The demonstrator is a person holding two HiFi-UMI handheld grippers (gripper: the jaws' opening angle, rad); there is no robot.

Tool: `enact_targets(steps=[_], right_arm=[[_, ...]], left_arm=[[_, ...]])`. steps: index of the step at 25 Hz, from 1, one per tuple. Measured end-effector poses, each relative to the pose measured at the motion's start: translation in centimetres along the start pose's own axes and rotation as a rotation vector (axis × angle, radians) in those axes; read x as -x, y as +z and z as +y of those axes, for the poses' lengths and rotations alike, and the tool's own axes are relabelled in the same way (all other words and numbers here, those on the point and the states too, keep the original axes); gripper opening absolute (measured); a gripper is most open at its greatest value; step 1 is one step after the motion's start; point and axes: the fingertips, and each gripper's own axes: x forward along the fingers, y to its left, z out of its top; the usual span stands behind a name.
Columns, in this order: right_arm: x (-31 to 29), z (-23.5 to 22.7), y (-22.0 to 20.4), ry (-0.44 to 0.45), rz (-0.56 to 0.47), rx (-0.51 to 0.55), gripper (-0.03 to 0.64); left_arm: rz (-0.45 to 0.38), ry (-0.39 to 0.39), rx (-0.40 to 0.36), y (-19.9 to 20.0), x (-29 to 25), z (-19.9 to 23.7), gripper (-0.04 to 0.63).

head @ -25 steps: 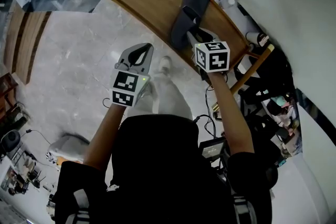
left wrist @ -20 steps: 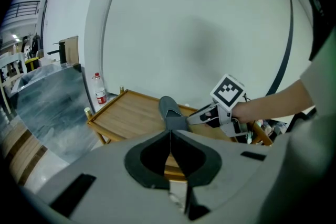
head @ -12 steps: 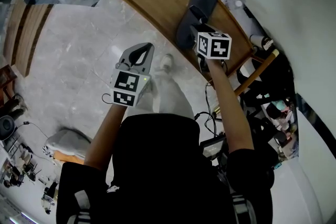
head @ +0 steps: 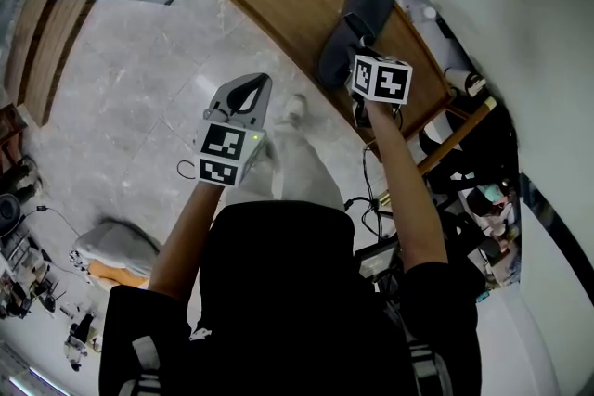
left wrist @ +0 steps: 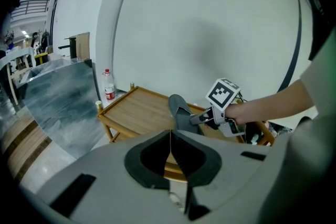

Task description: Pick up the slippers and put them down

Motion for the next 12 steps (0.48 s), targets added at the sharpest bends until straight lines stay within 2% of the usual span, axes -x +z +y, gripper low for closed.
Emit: enact_targets(steps=[7,12], right_arm=[[0.7,-0.3,-0.2,-0.015,-0.012,0.029,0.037],[2.0,-0.2,0.3,-0.019,-0.052,0.096,0.023]], left_arm=[[-0.025,0.012,-0.003,0.1,-0.1,0.2,0.008],[-0.016,0.005,0.008,-0.1,-0.2,-0.6,0.008]])
